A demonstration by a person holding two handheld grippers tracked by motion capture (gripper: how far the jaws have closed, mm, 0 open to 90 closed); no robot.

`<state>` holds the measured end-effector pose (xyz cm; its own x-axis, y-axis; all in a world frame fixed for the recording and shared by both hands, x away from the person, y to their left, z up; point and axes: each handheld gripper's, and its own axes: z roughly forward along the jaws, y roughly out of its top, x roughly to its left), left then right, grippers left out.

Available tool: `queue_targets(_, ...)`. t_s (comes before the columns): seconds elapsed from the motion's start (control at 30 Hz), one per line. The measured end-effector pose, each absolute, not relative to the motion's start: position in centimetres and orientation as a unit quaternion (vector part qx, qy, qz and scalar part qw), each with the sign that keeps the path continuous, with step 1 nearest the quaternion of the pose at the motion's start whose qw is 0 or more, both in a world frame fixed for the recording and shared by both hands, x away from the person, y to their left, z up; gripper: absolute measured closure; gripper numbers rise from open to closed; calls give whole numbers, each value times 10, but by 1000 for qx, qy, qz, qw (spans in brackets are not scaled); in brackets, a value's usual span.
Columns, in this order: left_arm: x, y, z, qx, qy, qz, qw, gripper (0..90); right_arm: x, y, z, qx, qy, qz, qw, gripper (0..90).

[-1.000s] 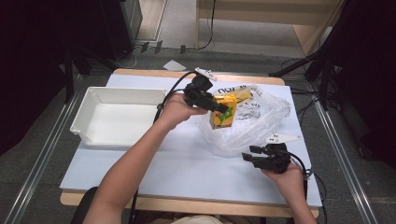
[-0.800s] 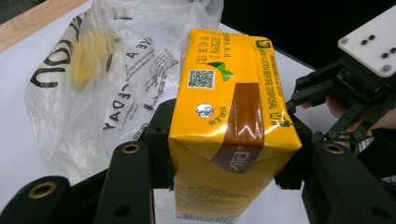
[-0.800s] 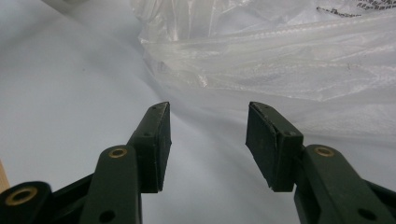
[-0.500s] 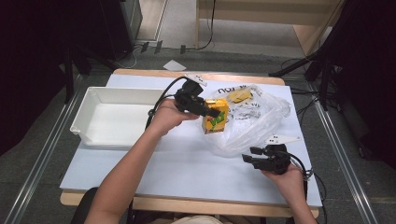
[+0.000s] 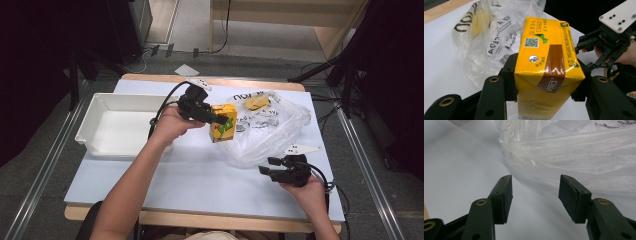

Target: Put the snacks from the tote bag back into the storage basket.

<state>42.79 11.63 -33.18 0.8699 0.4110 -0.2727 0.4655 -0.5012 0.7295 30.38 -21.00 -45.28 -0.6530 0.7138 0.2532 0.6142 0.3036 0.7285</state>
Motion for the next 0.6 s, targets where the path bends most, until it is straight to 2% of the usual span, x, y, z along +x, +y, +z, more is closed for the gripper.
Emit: queue_targets(0.6, 430, 143, -331, 861, 274, -15, 429, 523, 305, -206, -452, 402, 811, 422, 58, 453)
